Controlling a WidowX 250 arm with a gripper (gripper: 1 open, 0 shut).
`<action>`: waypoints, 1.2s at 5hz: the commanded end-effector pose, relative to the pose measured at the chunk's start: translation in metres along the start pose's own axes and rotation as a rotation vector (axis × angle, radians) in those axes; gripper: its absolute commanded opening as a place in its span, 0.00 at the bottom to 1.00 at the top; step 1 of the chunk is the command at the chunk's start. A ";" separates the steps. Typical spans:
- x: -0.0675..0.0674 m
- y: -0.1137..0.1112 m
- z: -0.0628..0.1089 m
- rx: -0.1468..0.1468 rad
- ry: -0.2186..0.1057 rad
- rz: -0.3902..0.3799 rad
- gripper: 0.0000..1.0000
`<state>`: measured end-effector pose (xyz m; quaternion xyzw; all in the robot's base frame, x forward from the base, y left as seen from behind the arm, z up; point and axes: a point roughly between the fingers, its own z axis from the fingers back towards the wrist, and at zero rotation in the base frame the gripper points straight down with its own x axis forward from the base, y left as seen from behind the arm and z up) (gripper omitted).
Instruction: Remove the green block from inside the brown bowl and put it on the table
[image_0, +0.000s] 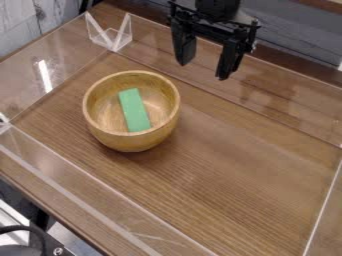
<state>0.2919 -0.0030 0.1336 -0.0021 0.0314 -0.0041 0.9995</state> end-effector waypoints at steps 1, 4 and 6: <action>-0.002 0.002 -0.006 -0.001 0.015 0.019 1.00; -0.013 0.021 -0.012 -0.010 0.012 0.157 1.00; -0.018 0.028 -0.020 -0.010 0.025 0.223 1.00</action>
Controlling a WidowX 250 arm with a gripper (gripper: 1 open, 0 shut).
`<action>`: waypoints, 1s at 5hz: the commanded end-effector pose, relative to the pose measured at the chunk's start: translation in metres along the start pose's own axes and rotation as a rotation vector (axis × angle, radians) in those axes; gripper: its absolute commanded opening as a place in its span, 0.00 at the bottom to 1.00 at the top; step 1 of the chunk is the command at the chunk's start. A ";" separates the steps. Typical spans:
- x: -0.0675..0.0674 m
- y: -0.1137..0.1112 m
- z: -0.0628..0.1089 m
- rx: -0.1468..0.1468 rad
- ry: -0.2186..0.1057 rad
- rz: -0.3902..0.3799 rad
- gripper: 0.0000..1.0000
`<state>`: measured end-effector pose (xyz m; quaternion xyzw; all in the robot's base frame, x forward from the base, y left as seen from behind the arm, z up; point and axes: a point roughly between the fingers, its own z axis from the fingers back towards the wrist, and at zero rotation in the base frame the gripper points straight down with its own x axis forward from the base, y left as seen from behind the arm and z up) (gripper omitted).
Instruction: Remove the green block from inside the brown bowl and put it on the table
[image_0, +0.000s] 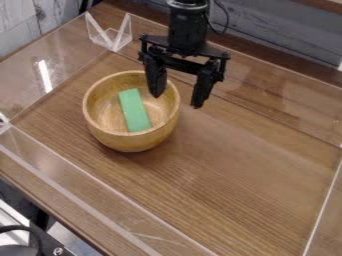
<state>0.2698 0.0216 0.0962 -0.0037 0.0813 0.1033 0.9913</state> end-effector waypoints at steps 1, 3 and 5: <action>0.000 0.007 0.016 -0.010 -0.070 0.040 1.00; -0.002 0.016 0.012 -0.023 -0.067 0.124 1.00; -0.004 0.026 0.009 -0.043 -0.072 0.205 1.00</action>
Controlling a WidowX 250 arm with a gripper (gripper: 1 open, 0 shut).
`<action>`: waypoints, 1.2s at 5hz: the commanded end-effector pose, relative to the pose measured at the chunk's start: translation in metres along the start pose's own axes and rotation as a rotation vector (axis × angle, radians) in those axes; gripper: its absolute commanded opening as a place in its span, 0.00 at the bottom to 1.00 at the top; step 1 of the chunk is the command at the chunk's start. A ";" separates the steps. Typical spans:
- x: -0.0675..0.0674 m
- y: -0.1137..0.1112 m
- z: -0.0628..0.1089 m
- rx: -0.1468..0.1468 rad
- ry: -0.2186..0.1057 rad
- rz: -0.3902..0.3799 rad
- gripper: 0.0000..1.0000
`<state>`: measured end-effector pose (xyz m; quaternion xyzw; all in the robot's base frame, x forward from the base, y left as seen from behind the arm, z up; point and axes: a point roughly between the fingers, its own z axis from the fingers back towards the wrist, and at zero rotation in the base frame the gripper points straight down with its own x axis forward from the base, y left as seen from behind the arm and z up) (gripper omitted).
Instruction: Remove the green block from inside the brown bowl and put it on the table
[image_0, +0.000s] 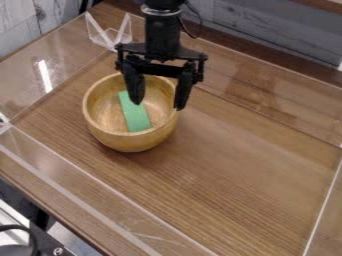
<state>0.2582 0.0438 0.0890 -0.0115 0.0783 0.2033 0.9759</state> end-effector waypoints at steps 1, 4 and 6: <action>0.002 0.006 0.015 -0.028 -0.072 0.042 1.00; 0.008 0.029 0.010 -0.078 -0.092 0.168 1.00; 0.014 0.040 0.001 -0.098 -0.104 0.219 1.00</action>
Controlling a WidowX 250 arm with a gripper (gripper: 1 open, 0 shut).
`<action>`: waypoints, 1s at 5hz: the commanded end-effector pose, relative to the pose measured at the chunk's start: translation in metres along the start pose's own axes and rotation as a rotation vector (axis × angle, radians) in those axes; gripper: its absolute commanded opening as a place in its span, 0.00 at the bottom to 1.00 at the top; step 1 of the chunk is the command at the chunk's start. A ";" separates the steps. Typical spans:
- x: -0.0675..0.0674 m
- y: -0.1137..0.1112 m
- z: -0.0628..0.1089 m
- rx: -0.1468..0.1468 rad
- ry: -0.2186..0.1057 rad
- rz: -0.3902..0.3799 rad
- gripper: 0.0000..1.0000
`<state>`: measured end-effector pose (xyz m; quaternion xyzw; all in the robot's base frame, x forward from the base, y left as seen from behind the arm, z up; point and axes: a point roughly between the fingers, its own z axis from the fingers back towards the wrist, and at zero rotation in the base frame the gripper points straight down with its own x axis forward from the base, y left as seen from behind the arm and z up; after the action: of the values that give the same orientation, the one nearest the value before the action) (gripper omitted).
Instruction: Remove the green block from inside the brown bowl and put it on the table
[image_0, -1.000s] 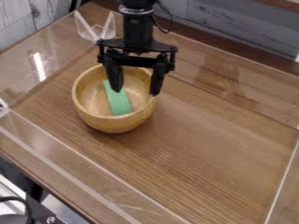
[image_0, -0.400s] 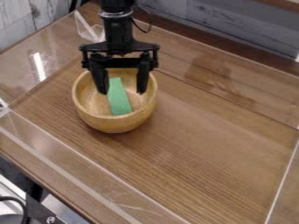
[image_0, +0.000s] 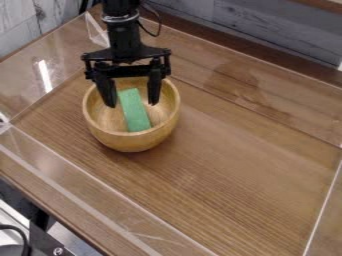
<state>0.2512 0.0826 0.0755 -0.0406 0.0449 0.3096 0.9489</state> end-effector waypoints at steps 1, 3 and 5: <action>0.005 0.002 0.007 -0.020 -0.054 0.018 1.00; 0.007 0.002 -0.003 -0.035 -0.060 0.051 1.00; 0.006 0.001 -0.017 -0.046 -0.065 0.077 1.00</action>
<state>0.2508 0.0823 0.0500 -0.0508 0.0263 0.3467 0.9362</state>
